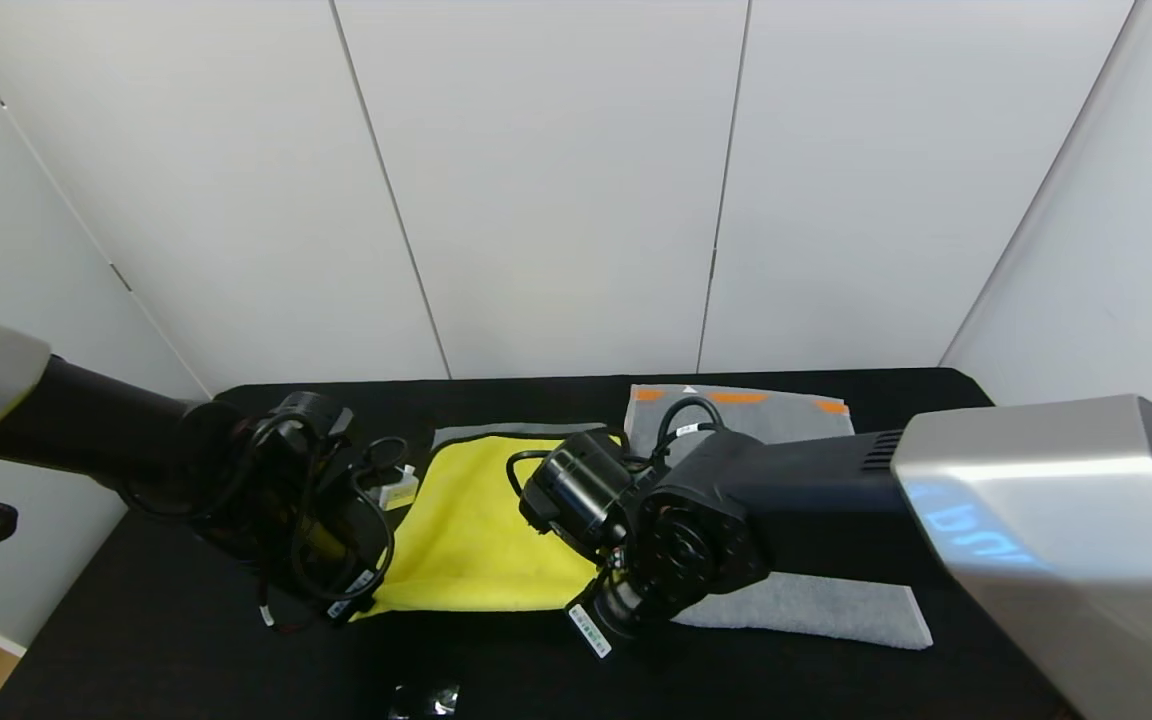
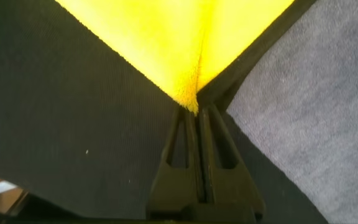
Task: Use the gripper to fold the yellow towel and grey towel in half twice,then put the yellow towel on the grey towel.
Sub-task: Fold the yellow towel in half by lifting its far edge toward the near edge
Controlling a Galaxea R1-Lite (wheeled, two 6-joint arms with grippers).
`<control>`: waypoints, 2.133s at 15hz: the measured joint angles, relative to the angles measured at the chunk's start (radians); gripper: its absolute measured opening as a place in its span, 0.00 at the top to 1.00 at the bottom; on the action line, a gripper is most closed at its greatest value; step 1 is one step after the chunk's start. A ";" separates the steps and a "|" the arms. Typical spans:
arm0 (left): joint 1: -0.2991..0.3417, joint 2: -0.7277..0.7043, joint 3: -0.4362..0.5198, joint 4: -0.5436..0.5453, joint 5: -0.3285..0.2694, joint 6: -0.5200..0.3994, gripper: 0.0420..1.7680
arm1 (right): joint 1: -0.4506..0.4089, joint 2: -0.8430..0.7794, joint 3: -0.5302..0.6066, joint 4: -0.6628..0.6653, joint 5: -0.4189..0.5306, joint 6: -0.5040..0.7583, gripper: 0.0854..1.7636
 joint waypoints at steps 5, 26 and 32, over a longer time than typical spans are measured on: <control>-0.001 -0.097 0.088 0.001 0.006 0.003 0.96 | 0.020 -0.056 0.010 0.108 0.072 0.039 0.98; 0.022 -0.226 0.064 -0.114 -0.001 -0.088 0.96 | -0.041 -0.108 -0.056 0.056 0.023 0.115 0.98; 0.020 -0.131 0.005 -0.286 -0.008 -0.160 0.96 | -0.098 -0.041 -0.172 0.033 0.021 0.112 0.98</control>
